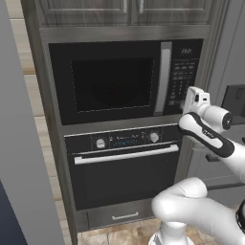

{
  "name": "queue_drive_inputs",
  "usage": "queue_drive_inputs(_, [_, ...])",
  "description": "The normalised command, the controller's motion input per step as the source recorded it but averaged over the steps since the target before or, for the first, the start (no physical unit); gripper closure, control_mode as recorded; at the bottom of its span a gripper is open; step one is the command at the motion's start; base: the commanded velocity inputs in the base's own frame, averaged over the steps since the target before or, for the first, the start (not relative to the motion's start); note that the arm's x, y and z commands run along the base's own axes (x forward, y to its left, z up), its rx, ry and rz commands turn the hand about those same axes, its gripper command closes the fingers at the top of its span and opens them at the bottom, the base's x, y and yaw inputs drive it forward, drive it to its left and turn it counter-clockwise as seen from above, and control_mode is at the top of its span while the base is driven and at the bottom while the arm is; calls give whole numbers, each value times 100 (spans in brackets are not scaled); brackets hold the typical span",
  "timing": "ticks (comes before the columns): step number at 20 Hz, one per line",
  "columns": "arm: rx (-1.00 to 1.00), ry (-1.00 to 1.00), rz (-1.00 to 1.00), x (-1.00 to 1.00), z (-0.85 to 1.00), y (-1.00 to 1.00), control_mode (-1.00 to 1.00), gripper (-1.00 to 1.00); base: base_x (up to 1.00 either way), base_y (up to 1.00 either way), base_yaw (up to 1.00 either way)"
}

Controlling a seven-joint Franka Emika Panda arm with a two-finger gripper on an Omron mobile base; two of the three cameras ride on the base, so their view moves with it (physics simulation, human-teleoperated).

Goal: Pick the tomato from the sink and place it in the bowl. Then pick the bowl and place it in the microwave. Then close the microwave door and press the start button.

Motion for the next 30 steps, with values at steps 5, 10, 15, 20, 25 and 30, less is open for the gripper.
queue_drive_inputs(5, [0, 0, 0, 42, -7, -1, -100, 100, 0, 0, 0])
queue_drive_inputs(10, [0, 0, 0, 29, -12, 0, -100, 100, 0, 0, 0])
queue_drive_inputs(15, [0, 0, 0, 28, -5, -7, -100, 100, 0, 0, 0])
queue_drive_inputs(20, [0, 0, 0, 18, -6, -17, -100, 100, 0, 0, 0])
queue_drive_inputs(25, [0, 0, 0, 19, -15, -10, -100, 100, 0, 0, 0])
queue_drive_inputs(30, [0, 0, 0, 33, -18, 0, -100, 100, 0, 0, 0])
